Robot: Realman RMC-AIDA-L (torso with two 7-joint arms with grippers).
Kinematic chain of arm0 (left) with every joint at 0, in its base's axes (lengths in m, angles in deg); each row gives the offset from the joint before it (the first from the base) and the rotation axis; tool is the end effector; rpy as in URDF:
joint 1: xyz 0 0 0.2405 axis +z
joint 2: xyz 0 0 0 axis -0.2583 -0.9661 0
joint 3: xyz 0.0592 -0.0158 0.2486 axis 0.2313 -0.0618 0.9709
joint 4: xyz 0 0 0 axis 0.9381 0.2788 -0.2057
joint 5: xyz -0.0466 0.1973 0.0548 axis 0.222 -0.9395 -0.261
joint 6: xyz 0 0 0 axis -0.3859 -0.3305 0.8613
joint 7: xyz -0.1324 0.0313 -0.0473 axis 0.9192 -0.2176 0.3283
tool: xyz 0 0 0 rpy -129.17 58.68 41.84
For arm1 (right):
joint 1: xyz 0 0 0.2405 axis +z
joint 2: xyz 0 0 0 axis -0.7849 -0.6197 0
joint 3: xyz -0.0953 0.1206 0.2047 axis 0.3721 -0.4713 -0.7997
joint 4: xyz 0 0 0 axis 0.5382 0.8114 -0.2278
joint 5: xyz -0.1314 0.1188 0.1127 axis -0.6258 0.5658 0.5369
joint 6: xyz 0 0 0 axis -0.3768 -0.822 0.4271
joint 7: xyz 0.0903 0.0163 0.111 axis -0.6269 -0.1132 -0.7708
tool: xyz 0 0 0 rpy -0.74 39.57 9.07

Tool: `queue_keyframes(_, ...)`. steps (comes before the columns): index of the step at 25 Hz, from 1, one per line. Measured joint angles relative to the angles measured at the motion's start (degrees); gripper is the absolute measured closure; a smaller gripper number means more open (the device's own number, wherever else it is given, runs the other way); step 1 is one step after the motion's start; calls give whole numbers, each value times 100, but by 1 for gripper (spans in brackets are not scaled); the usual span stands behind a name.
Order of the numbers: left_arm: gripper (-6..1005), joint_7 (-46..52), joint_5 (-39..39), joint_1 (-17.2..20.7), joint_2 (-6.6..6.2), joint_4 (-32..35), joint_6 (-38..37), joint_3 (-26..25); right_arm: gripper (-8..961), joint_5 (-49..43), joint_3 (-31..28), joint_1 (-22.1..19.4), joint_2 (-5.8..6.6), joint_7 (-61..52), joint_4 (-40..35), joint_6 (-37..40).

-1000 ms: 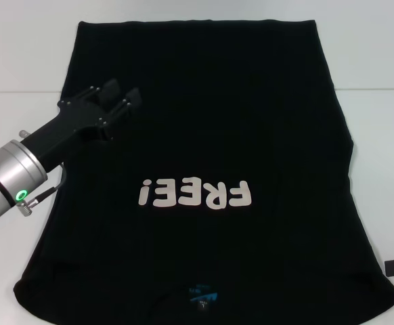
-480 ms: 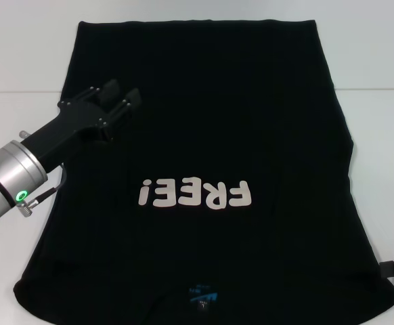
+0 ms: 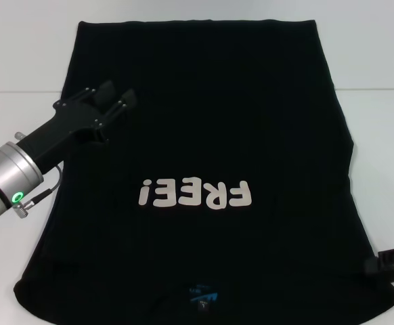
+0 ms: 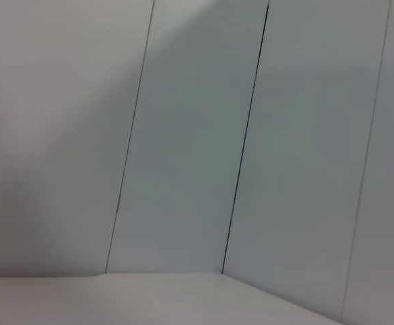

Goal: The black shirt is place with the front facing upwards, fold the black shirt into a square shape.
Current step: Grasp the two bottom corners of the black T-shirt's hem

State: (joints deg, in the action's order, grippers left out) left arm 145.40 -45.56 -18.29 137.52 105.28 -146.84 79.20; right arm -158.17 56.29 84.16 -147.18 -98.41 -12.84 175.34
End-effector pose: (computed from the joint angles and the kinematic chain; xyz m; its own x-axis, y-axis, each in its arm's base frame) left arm -0.2666 0.3651 -0.0036 0.5905 0.0869 0.8024 0.6626 -0.6199 -0.4205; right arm 0.3375 0.3145 0.0427 0.0367 -0.9855 -0.1659 -0.9988 -0.0306 -0.0394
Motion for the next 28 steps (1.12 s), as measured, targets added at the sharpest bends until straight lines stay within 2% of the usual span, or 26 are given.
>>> queue_keyframes(9, 519, -23, 0, 4, -10, 0, 59, -11, 344, -157, -27, 141, -14, -13, 117, -56)
queue_keyframes(19, 519, -26, 0, 4, 6, 0, 63, -10, 344, -147, -139, 69, 119, -25, 73, 21)
queue_keyframes(28, 518, -26, 0, 4, 9, 0, 63, 3, 343, -160, -65, 12, 7, 30, 113, 11)
